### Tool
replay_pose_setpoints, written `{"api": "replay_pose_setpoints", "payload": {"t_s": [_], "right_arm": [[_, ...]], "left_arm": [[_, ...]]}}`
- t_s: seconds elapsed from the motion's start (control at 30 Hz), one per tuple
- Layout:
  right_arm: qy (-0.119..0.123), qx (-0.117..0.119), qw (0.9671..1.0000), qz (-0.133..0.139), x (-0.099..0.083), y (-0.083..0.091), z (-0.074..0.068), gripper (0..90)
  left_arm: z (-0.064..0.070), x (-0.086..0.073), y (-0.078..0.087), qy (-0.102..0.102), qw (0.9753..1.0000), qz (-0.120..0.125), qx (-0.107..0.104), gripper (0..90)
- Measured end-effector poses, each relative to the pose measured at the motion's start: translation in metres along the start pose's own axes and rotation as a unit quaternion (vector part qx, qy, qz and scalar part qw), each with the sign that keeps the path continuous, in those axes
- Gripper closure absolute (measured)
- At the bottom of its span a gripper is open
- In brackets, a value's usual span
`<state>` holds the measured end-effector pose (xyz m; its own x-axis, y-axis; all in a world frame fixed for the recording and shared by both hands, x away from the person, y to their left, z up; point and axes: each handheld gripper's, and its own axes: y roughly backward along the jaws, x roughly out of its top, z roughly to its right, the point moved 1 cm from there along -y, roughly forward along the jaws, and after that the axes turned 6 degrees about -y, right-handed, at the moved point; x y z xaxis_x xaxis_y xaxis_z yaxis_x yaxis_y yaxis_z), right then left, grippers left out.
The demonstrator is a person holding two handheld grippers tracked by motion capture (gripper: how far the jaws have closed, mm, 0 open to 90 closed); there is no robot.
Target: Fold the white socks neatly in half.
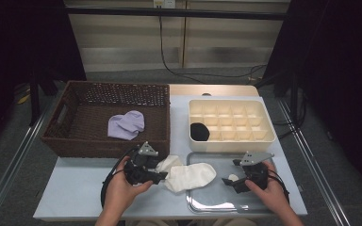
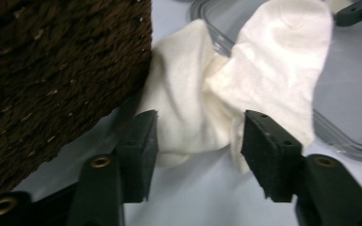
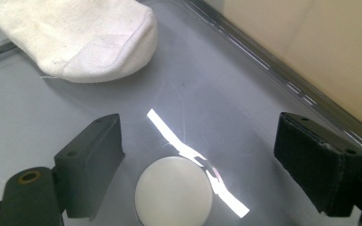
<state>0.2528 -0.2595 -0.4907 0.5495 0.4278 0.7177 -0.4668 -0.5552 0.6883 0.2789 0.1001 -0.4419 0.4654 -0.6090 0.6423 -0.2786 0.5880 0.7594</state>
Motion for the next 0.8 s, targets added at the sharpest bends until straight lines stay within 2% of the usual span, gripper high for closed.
{"api": "replay_pose_setpoints", "payload": {"t_s": [0.27,0.37,0.5,0.6,0.63,0.7,0.8], "right_arm": [[0.000,-0.004,1.0000,-0.002,0.001,0.000,-0.001,15.8],[-0.003,-0.010,0.9999,-0.001,0.002,-0.001,-0.003,17.7],[-0.007,-0.003,1.0000,0.002,0.006,-0.002,-0.010,17.6],[0.000,0.005,0.9999,0.012,0.013,0.001,-0.014,15.6],[-0.001,0.005,0.9999,0.015,0.016,0.002,-0.015,16.0],[-0.001,0.004,0.9998,0.020,0.021,0.004,-0.018,19.5],[-0.001,0.010,0.9994,0.033,0.026,0.006,-0.020,32.6]], "left_arm": [[0.011,0.000,-0.005,-0.010,0.9996,0.000,-0.026,54.4],[0.014,-0.001,-0.010,-0.017,0.9993,-0.008,-0.032,56.8],[0.015,-0.002,-0.010,-0.022,0.9993,-0.010,-0.027,58.4],[0.017,-0.004,-0.010,-0.015,0.9994,-0.007,-0.030,60.8],[0.017,-0.005,-0.010,-0.022,0.9992,-0.013,-0.030,60.8],[0.018,-0.006,-0.009,-0.020,0.9994,-0.013,-0.025,60.8],[0.017,-0.008,-0.007,-0.019,0.9995,-0.013,-0.022,60.8]]}}
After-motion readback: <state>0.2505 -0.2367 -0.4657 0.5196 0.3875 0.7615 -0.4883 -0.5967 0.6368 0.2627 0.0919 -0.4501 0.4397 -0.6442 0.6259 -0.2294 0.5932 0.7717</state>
